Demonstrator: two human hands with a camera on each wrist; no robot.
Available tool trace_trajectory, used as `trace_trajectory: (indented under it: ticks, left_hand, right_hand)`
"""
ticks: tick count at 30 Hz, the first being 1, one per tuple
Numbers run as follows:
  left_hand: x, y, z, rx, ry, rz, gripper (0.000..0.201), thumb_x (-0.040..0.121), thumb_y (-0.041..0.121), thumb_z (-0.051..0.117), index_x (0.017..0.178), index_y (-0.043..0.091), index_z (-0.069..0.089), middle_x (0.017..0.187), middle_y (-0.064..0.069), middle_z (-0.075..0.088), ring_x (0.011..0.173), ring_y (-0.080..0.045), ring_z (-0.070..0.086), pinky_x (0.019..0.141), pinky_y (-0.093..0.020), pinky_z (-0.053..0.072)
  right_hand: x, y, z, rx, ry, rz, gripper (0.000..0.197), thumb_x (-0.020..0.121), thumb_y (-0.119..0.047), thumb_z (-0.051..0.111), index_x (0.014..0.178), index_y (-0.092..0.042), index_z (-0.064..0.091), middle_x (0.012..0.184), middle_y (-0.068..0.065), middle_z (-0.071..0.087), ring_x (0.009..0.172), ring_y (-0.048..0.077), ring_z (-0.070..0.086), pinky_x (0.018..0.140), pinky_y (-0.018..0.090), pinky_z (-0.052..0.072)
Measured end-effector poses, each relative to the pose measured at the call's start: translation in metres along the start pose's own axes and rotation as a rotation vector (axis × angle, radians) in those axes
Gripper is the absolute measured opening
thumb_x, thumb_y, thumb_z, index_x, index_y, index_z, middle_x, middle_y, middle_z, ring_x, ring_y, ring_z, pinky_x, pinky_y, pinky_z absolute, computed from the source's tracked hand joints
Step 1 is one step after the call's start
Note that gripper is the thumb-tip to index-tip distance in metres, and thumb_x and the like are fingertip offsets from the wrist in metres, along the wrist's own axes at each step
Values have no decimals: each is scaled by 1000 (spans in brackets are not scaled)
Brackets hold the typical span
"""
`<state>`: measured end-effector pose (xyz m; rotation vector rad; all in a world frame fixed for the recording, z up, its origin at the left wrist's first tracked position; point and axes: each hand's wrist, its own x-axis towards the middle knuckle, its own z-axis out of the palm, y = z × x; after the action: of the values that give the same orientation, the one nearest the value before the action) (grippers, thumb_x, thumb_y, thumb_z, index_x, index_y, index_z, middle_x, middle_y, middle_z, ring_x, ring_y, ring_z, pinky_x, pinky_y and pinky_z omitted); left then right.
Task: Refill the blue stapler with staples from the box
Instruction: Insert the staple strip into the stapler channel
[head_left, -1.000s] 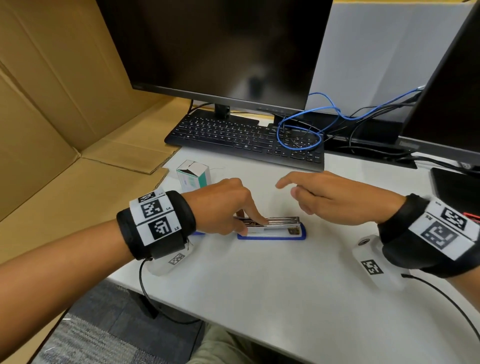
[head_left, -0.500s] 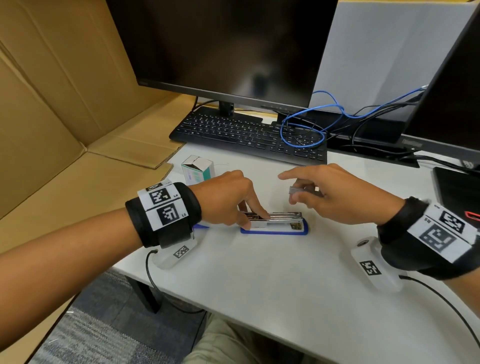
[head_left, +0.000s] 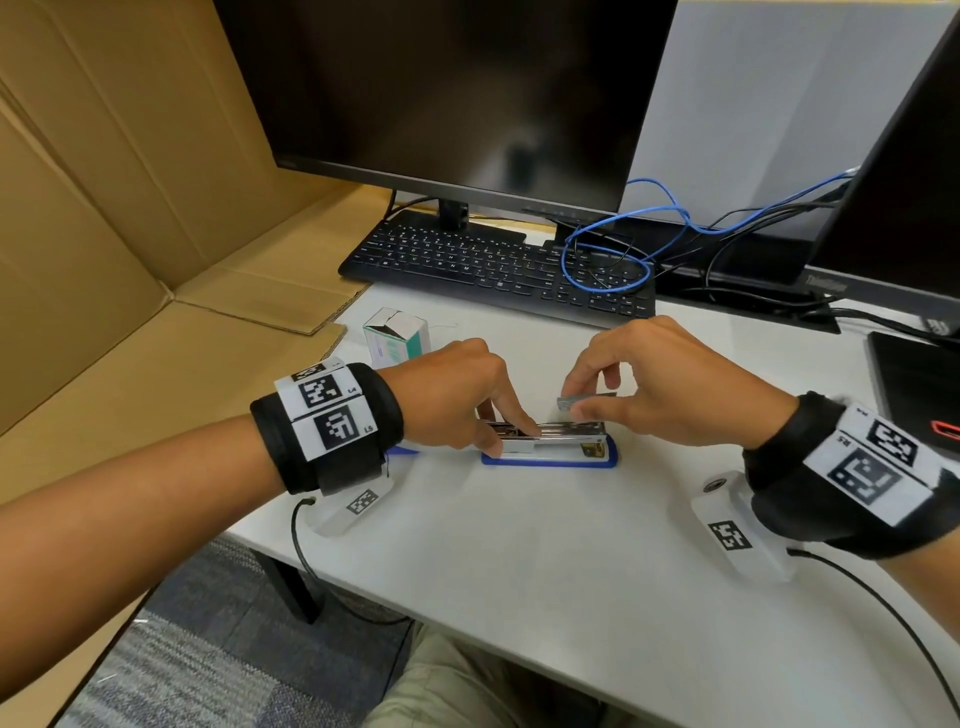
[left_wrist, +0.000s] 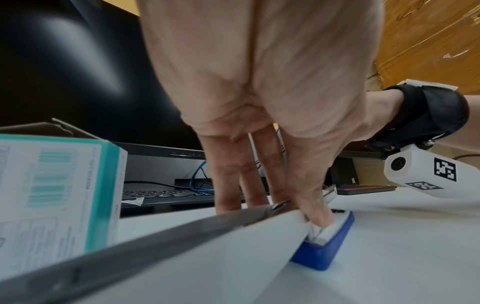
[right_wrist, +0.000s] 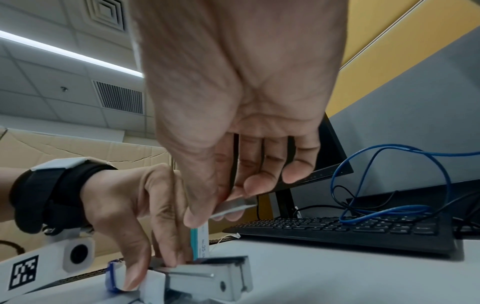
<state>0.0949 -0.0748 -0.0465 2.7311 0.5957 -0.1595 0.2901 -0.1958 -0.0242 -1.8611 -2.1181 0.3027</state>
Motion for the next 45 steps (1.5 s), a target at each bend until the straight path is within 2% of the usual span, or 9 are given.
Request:
trace_trajectory:
  ticks: [3,7,14,24,27,30,36,40,45]
  left_hand:
    - [1,-1,1,3,0,1,37,82,30,78,117,41,72,105,4,77,95,-9,62,91,-39,54]
    - [1,-1,2,2,0,8,38,81,29,79,117,40,72,107,4,77,96,-13,66,90,-38,56]
    - [-1,-2,4,17,25,32,40,83,29,77,120,41,69,105,4,78,94,-9,65,88,-38,55]
    - [-3,-2,3,-32,38,25,38,81,33,78,118,40,70,106,6,77,98,-7,63,85,-37,57]
    - [-8,4,-3,-113,214,8,39,76,39,82,112,28,75,101,6,78,89,-2,70,82,-25,59]
    - [-12,14,-5,-234,459,68,41,73,36,84,110,19,77,91,3,78,76,-4,74,78,-26,62]
    - [-14,26,2,-92,564,245,26,82,27,77,105,14,79,81,0,78,66,-12,71,68,-30,61]
    - [-14,25,4,-136,570,159,21,86,28,73,101,14,80,82,-1,79,66,-13,72,71,-32,62]
    - [-14,28,9,-255,516,44,22,84,30,75,100,17,81,82,-1,80,69,-10,74,76,-31,63]
  right_hand:
    - [0,-2,0,20,-18,15,14,80,-38,79,89,-28,81,76,-13,74,72,11,62,69,35,55]
    - [2,-3,6,33,-33,18,15,77,-36,82,88,-26,82,74,-11,76,69,11,65,69,35,57]
    - [7,-3,11,74,-41,32,15,92,-21,66,102,-22,77,73,-14,73,67,1,65,62,1,44]
    - [0,1,1,359,-121,176,30,95,-9,63,120,-25,64,85,0,76,72,15,78,74,33,65]
    - [-2,3,0,408,-119,188,27,93,-7,65,116,-22,64,81,2,78,68,16,77,69,29,63]
    - [-2,2,-3,510,-124,199,23,93,-5,65,112,-17,65,78,5,79,67,18,77,68,29,61]
    - [2,-6,-4,712,-135,141,20,90,-3,68,109,-10,67,81,12,79,71,22,76,70,32,62]
    - [1,-2,-1,453,-15,112,28,79,-23,83,104,-21,72,90,-3,79,77,10,76,76,31,64]
    - [-6,-3,2,130,89,-26,14,82,-31,79,95,-27,80,78,-15,76,72,-3,66,67,4,44]
